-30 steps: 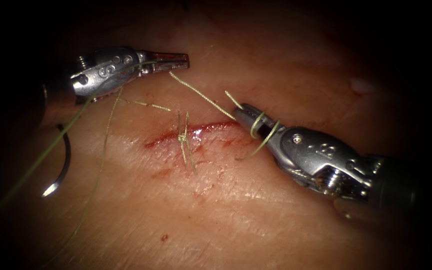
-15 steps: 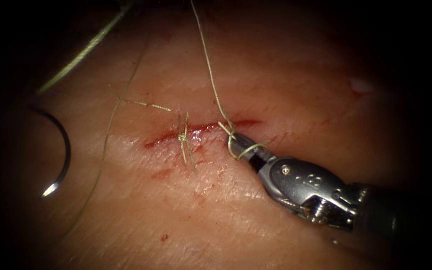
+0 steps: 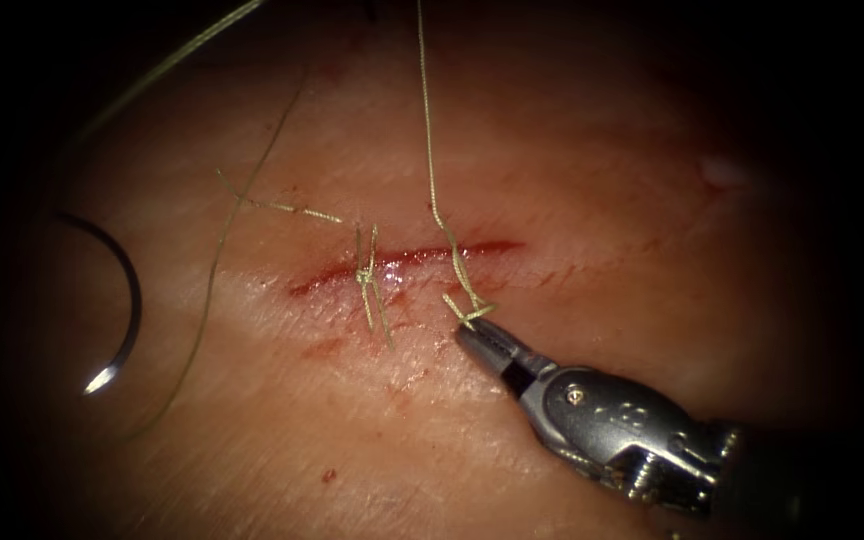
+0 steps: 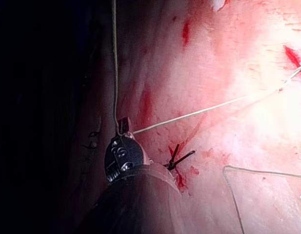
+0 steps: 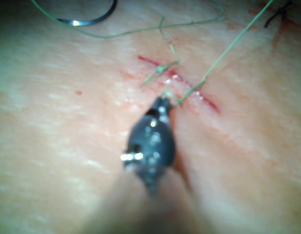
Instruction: Wound Closure
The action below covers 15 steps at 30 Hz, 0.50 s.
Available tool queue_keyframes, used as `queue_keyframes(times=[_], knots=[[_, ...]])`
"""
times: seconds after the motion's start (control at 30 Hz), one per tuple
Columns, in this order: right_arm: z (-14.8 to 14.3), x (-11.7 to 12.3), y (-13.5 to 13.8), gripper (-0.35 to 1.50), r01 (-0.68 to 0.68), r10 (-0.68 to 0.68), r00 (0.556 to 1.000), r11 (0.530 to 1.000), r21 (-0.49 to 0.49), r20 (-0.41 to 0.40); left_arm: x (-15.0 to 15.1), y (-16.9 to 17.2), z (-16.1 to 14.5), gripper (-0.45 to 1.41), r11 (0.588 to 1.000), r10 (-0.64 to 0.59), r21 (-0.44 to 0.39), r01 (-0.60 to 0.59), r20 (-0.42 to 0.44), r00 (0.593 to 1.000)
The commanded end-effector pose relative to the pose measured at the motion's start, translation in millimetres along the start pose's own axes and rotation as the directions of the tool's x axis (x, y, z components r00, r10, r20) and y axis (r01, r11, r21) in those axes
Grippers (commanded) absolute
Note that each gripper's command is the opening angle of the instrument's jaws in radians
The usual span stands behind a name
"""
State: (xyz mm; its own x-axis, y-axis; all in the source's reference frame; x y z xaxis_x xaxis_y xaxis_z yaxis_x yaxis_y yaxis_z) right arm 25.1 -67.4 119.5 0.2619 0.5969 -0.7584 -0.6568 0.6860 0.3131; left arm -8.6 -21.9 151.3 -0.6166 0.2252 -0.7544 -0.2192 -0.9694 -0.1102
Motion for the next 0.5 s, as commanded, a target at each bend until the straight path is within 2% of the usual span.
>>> queue_keyframes(times=[0.03, 0.2, 0.5], knots=[[0.3, -0.5, -0.7, -0.35, 0.0, 0.0, 1.0, 1.0, 0.005, 0.002, 0.1, -0.8, 0.4, -0.45, 1.0, 0.001, 0.003, -0.001, -0.002, 1.0], [-1.9, -1.5, -2.2, -0.35, 0.02, -0.02, 1.0, 0.999, 0.035, 0.015, 1.0, -3.1, -0.6, -0.45, 1.0, 0.01, 0.018, -0.01, -0.007, 1.0], [-3.2, -2.7, -3.0, -0.35, 0.027, -0.028, 0.999, 0.998, 0.06, 0.021, 1.3, -4.9, -0.7, -0.45, 0.999, 0.023, 0.043, -0.023, -0.004, 1.0]])
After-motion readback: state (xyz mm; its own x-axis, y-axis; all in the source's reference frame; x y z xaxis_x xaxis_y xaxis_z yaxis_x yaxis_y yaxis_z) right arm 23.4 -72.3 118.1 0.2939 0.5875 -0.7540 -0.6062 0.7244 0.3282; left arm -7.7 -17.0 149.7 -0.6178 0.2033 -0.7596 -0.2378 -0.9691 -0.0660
